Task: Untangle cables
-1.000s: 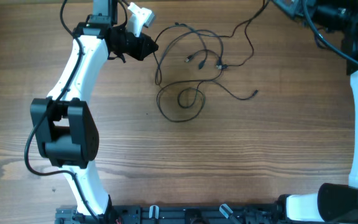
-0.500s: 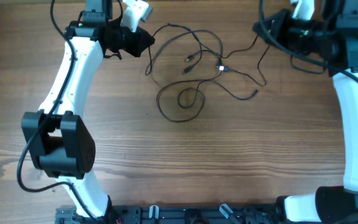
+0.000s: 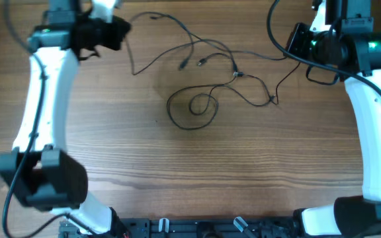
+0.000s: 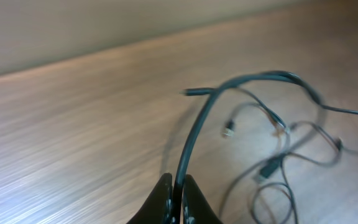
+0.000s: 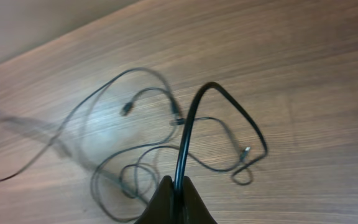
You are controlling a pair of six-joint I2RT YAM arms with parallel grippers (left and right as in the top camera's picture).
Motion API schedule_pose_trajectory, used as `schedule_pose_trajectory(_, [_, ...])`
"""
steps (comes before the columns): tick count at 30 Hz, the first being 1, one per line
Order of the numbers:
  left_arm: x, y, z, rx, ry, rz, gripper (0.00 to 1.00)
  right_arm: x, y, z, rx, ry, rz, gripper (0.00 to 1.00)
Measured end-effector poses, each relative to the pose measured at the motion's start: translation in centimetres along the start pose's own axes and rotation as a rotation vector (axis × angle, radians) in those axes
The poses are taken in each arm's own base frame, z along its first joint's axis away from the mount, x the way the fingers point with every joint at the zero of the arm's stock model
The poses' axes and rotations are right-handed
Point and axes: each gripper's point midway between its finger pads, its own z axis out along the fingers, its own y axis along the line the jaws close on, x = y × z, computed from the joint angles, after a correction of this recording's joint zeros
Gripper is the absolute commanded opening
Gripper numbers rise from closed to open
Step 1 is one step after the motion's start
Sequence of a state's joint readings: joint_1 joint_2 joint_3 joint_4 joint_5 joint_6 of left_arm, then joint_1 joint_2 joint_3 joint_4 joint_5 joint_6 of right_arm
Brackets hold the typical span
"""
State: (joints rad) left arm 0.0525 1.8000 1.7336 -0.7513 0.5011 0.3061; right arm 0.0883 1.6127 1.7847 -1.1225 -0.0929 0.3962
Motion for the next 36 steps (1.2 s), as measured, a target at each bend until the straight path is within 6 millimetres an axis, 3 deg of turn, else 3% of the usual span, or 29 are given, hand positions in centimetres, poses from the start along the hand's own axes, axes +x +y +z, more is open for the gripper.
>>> schedule_pose_trajectory(4, [-1.4,3.2,-5.3,-0.098,-0.090,-0.049,0.07,0.4,-1.4,2.5,0.078,0.047,0.029,0.05])
schedule_pose_trajectory(7, [-2.1,4.3,-8.4,-0.129,-0.147,-0.070,0.07,1.0,-2.4,4.9,0.129,0.097,0.049,0.04])
schedule_pose_trajectory(11, [-2.2,5.8,-10.9,-0.148,-0.195,-0.112,0.08,1.8,-3.7,7.8,0.200,0.152,0.070,0.04])
schedule_pose_trajectory(18, [-2.0,7.1,-12.1,-0.149,-0.220,-0.142,0.07,2.3,-5.5,9.9,0.288,0.180,0.087,0.04])
schedule_pose_trajectory(26, [-2.2,6.8,-12.2,-0.123,-0.228,-0.151,0.08,3.9,-8.6,13.0,0.382,0.270,0.123,0.05])
schedule_pose_trajectory(31, [-2.3,6.4,-12.1,-0.099,-0.234,-0.149,0.17,4.0,-8.0,13.6,0.369,0.268,0.114,0.05])
schedule_pose_trajectory(36, [-2.5,5.5,-11.9,-0.058,-0.237,-0.147,0.18,4.0,-6.9,13.9,0.341,0.265,0.102,0.05])
